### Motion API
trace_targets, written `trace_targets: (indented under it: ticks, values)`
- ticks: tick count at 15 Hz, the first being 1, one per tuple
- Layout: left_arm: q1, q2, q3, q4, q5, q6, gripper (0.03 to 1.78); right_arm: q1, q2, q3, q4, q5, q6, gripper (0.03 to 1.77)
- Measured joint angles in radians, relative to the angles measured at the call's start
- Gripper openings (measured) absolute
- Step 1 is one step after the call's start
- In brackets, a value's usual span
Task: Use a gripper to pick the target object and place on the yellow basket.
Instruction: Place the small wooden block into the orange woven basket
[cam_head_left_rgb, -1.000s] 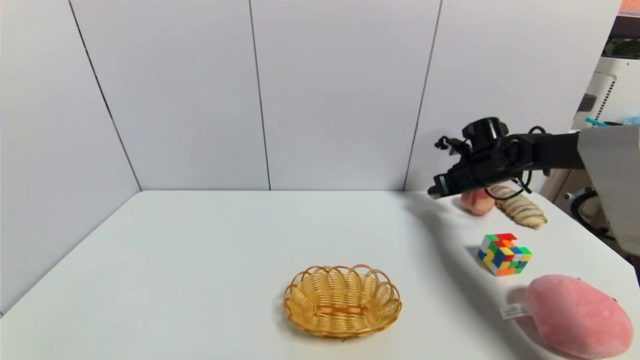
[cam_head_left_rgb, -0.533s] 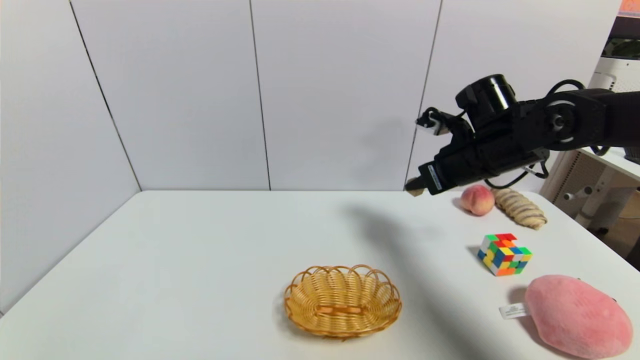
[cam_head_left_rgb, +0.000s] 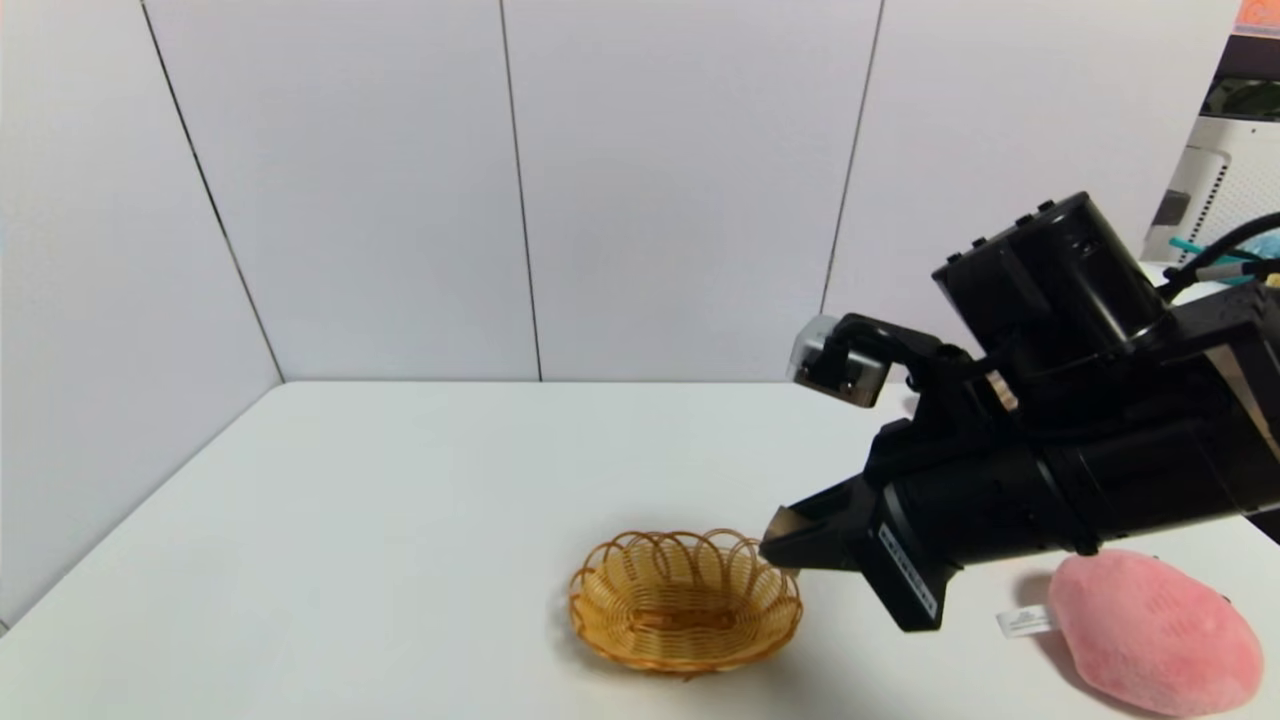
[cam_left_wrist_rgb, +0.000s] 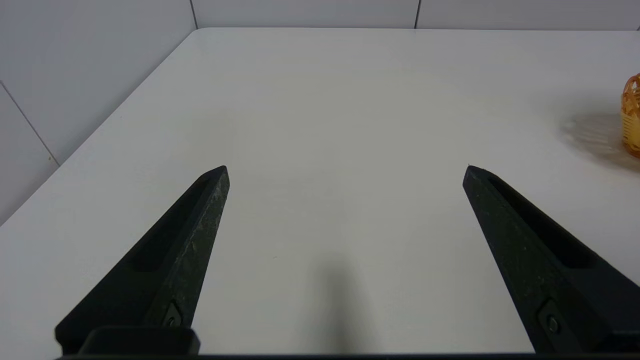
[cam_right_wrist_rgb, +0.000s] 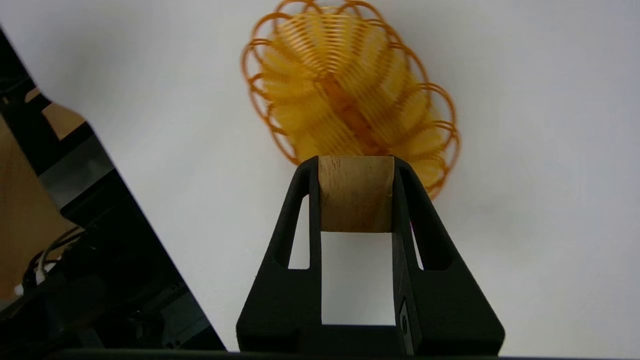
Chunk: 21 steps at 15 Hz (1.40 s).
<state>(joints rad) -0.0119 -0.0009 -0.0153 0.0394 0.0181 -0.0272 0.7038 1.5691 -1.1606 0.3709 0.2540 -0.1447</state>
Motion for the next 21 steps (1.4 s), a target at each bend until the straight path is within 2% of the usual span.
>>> trace_targets:
  ticks: [5,10,14,17,21]
  values:
    - [0.0,0.0,0.0,0.0,0.0,0.0,1.69,0.047,-0.007,0.186,-0.19,-0.004,-0.017,0.39]
    - [0.0,0.0,0.0,0.0,0.0,0.0,1.69,0.049,0.109,0.14,-0.262,-0.006,-0.015,0.39]
    - [0.0,0.0,0.0,0.0,0.0,0.0,1.69,0.045,0.205,0.099,-0.273,-0.006,-0.024,0.39]
    - [0.0,0.0,0.0,0.0,0.0,0.0,1.69,0.048,0.233,0.093,-0.273,-0.006,-0.029,0.82]
    - [0.0,0.0,0.0,0.0,-0.001,0.0,1.69,0.046,0.239,0.068,-0.273,-0.007,-0.023,1.18]
